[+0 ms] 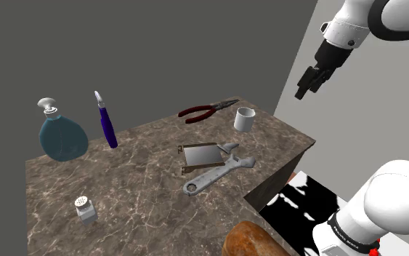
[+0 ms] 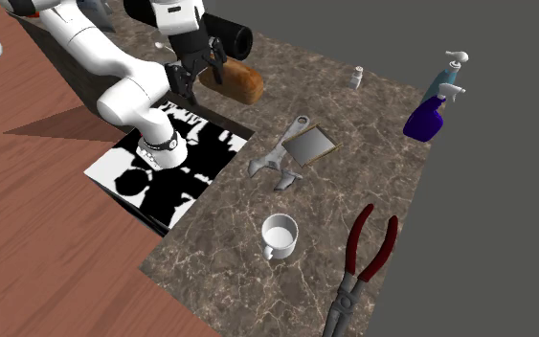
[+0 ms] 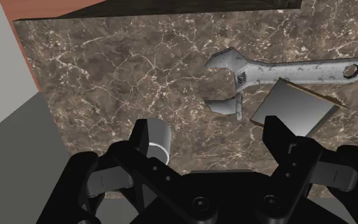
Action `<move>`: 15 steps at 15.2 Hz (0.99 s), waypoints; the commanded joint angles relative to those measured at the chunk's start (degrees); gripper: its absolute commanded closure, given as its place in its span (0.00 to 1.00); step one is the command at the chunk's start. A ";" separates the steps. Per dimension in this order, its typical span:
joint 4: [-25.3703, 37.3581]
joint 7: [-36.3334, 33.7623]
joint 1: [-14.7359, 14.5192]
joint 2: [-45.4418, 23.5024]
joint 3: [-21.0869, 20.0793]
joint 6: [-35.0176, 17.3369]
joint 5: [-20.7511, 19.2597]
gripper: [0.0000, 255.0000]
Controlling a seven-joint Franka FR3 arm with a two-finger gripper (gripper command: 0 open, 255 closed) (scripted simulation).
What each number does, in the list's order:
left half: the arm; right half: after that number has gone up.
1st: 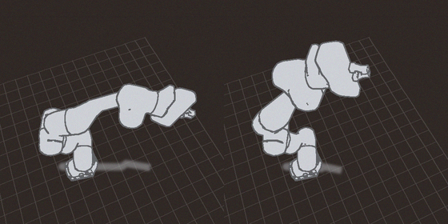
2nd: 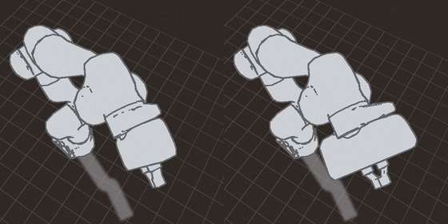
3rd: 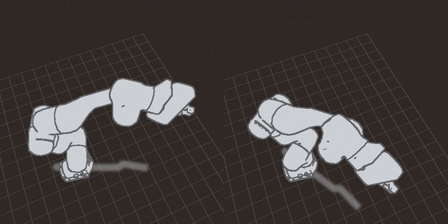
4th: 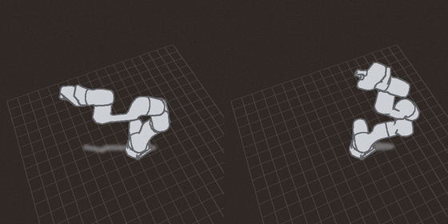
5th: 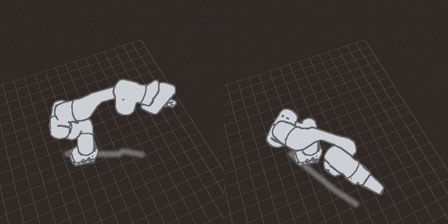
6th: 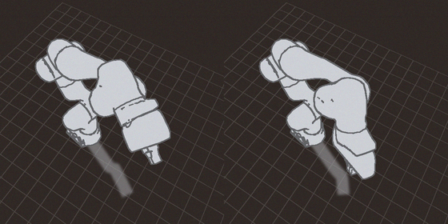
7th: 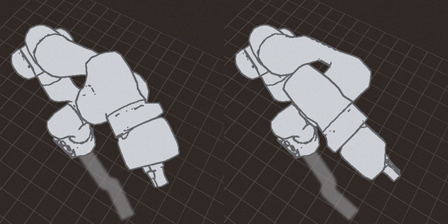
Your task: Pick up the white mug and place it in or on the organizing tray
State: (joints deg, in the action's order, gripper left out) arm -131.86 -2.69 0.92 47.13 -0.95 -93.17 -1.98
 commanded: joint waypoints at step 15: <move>0.20 -2.22 2.21 -24.35 1.71 -23.16 -0.78 0.00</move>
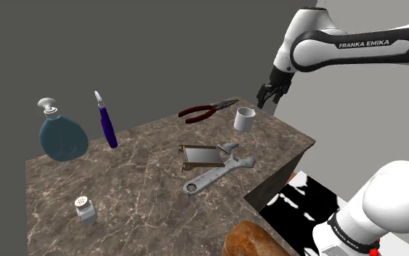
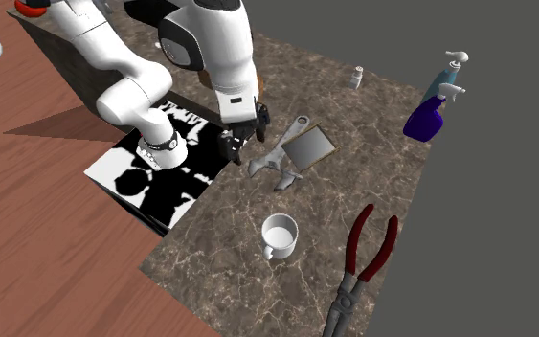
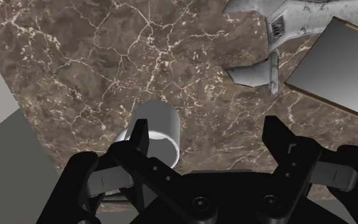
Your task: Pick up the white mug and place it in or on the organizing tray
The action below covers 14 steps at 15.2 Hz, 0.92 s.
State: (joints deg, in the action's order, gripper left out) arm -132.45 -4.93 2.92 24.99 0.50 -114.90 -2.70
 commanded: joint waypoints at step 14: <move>15.73 -1.28 1.94 -32.03 2.03 -15.33 0.82 0.00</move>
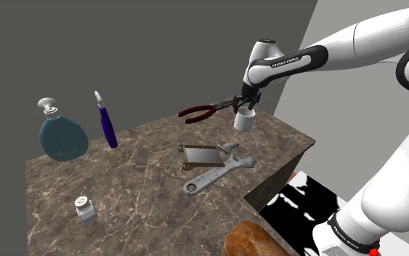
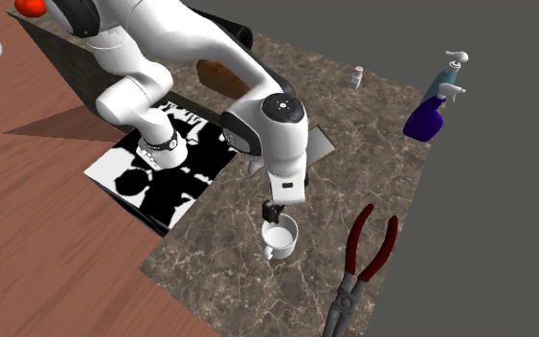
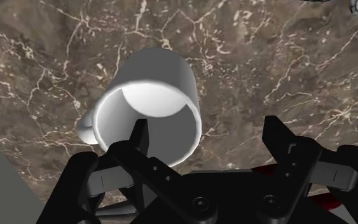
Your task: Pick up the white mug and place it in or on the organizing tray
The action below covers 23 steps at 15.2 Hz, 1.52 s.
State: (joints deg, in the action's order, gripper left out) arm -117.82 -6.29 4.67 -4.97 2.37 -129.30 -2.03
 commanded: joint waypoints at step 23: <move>1.56 0.13 0.48 -8.09 0.29 -6.42 0.46 1.00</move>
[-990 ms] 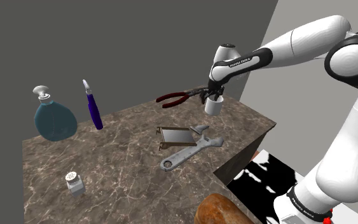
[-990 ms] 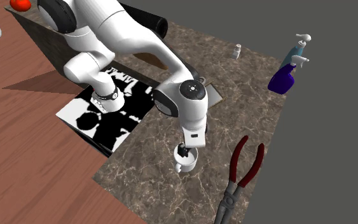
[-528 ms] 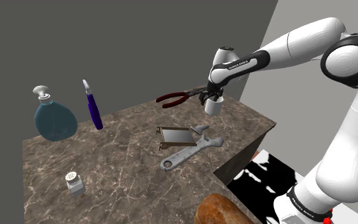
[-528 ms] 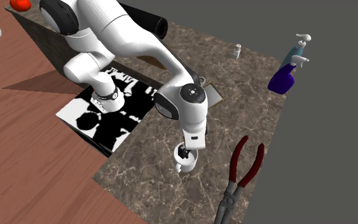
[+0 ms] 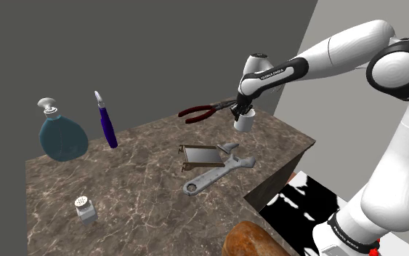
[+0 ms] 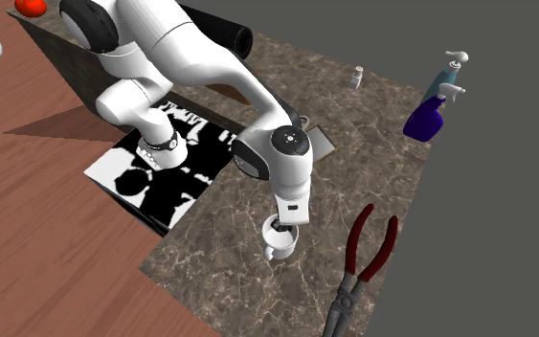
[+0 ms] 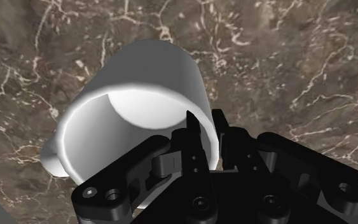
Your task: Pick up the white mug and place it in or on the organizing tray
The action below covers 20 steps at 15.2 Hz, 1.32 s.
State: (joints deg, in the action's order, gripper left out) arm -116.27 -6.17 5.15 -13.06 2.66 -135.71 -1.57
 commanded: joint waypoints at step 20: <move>5.75 0.20 -0.08 5.45 0.01 11.19 -0.07 1.00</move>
State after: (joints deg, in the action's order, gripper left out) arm -110.89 -5.96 5.08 -8.03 2.67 -125.31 -1.62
